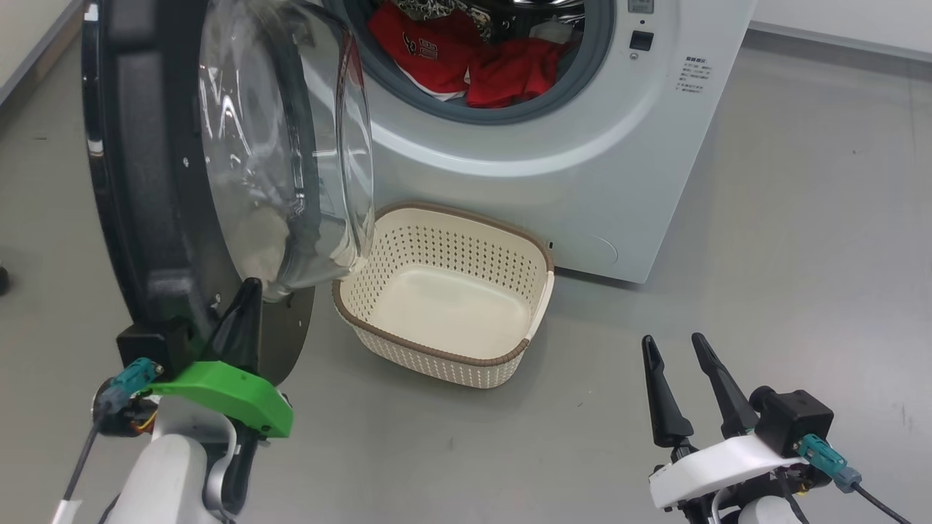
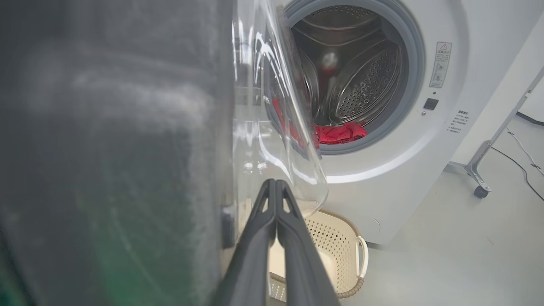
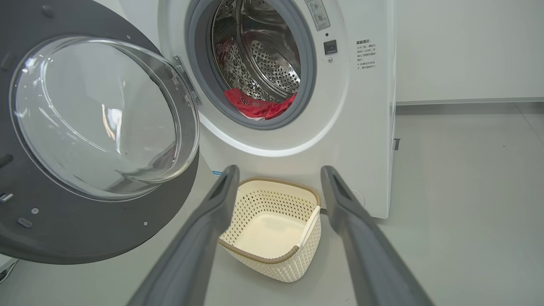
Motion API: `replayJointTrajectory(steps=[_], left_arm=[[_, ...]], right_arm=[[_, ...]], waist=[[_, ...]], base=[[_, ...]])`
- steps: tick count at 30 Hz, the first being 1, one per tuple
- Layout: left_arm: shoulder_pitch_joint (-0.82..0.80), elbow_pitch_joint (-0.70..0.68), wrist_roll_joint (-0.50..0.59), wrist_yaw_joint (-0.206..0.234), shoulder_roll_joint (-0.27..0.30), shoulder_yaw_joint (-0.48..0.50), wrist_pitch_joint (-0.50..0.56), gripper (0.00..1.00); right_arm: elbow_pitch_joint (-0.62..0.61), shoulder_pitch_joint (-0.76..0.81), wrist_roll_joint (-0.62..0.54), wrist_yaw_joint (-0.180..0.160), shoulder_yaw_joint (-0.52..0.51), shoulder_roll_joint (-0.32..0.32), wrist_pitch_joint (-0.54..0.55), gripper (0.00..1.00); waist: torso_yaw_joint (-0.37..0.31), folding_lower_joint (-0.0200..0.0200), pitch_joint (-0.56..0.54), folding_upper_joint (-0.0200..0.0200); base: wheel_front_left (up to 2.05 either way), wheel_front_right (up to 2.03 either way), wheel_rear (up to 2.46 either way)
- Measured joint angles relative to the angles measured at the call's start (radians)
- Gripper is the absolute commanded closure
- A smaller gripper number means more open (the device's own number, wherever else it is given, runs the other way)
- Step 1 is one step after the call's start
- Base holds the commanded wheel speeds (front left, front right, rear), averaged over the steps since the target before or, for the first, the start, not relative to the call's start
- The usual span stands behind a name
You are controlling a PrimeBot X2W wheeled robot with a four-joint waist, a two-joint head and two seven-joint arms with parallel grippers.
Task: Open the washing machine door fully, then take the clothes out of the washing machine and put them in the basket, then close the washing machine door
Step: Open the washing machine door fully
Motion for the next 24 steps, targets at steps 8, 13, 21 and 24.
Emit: replayJointTrajectory(steps=[8, 13, 21, 24], left_arm=[[-0.003, 0.004, -0.017, 0.015, 0.022, 0.044, -0.018, 1.0], [-0.004, 0.004, -0.025, 0.021, 0.028, 0.066, -0.019, 1.0], [-0.005, 0.008, -0.062, 0.037, 0.052, 0.137, -0.039, 1.0], [-0.007, 0.009, -0.078, 0.049, 0.066, 0.17, -0.048, 1.0]], right_arm=[[0.009, -0.016, -0.002, 0.003, -0.001, -0.001, 0.0, 0.0], [0.008, -0.018, -0.009, 0.003, -0.003, -0.005, 0.0, 0.0], [0.01, -0.035, -0.013, 0.003, -0.001, -0.01, 0.0, 0.0], [0.01, -0.037, -0.017, 0.003, 0.001, -0.012, 0.0, 0.0]], waist=[[0.006, 0.0, 0.021, 0.0], [0.01, 0.0, 0.033, 0.0], [0.016, 0.0, 0.052, -0.0001], [0.016, 0.0, 0.058, 0.0]], base=[[0.0, 0.0, 0.0], [0.0, 0.0, 0.0], [0.0, 0.0, 0.0], [0.0, 0.0, 0.0]])
